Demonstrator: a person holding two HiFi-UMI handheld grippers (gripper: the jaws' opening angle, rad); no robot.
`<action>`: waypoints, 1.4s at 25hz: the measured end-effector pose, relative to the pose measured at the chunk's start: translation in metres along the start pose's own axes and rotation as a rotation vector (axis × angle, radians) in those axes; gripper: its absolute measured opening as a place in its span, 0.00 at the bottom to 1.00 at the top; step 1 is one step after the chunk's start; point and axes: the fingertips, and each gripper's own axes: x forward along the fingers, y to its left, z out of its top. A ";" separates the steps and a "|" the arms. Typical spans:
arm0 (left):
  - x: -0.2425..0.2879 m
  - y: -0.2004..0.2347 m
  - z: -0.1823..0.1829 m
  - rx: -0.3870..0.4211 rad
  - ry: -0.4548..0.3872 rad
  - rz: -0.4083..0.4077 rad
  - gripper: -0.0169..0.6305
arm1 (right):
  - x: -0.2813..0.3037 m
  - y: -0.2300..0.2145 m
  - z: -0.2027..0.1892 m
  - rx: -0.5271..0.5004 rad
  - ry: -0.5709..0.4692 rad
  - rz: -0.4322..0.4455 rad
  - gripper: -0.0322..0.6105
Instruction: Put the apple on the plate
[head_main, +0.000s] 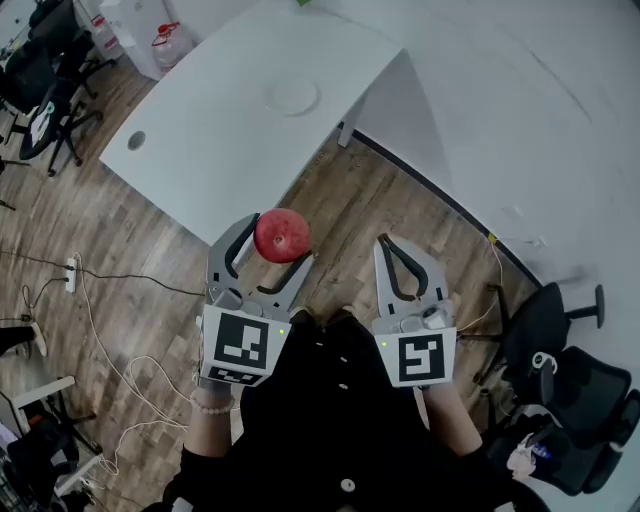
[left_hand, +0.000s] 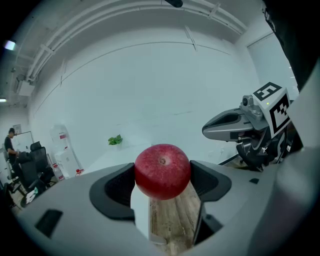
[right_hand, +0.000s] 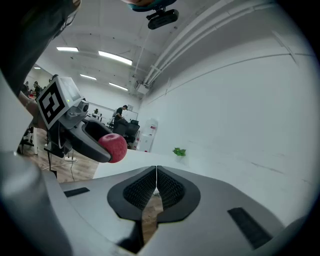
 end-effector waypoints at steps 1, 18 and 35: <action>0.000 0.000 0.000 0.000 -0.002 -0.002 0.58 | -0.001 0.000 0.000 0.001 0.002 -0.002 0.11; -0.015 0.016 -0.005 0.012 -0.041 -0.027 0.58 | -0.001 0.017 0.006 0.008 0.011 -0.059 0.12; -0.011 0.019 -0.005 0.016 -0.060 -0.027 0.58 | 0.004 0.020 0.004 0.006 0.004 -0.064 0.12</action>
